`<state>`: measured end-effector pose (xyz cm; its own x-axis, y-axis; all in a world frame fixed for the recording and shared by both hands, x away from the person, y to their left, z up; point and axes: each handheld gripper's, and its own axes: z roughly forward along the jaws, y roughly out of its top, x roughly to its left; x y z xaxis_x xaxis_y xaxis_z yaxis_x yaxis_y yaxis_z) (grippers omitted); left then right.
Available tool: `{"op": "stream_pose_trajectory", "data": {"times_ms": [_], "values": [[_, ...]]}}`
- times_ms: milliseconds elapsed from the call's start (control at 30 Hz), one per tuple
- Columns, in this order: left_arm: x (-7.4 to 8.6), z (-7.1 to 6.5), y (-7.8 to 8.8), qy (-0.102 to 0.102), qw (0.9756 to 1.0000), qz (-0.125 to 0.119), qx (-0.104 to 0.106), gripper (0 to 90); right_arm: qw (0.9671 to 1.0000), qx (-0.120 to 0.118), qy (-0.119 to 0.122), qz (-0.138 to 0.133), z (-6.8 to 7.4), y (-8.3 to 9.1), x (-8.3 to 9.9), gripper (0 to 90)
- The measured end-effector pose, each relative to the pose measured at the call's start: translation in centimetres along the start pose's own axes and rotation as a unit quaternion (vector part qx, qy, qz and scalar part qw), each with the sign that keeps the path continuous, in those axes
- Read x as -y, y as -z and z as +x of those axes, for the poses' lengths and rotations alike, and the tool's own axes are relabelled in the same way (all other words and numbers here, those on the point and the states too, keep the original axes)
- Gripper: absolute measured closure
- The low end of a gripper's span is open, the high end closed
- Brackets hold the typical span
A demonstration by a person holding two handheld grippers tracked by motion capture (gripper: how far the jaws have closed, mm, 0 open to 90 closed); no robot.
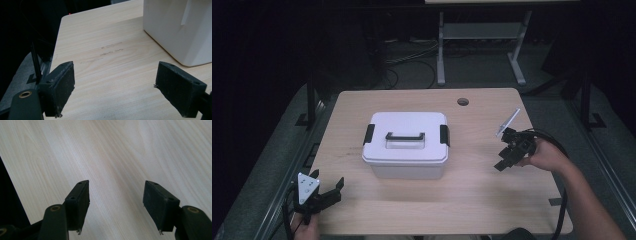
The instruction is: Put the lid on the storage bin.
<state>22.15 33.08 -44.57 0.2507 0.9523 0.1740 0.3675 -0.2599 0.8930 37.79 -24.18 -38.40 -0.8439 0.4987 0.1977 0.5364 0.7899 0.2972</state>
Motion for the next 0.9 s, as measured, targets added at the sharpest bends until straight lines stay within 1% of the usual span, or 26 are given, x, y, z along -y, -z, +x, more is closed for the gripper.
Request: {"op": "stream_pose_trajectory", "data": {"times_ms": [333,900], "values": [[0.0,-0.1,0.0,-0.001,1.0,-0.001,0.0,15.0,0.9999,-0.005,-0.011,-0.002,-0.1,-0.8,1.6,37.2],[-0.1,-0.2,0.1,-0.002,1.0,0.0,0.0,15.0,0.9996,-0.009,-0.026,-0.007,-0.3,-1.4,3.7,36.6]]}}
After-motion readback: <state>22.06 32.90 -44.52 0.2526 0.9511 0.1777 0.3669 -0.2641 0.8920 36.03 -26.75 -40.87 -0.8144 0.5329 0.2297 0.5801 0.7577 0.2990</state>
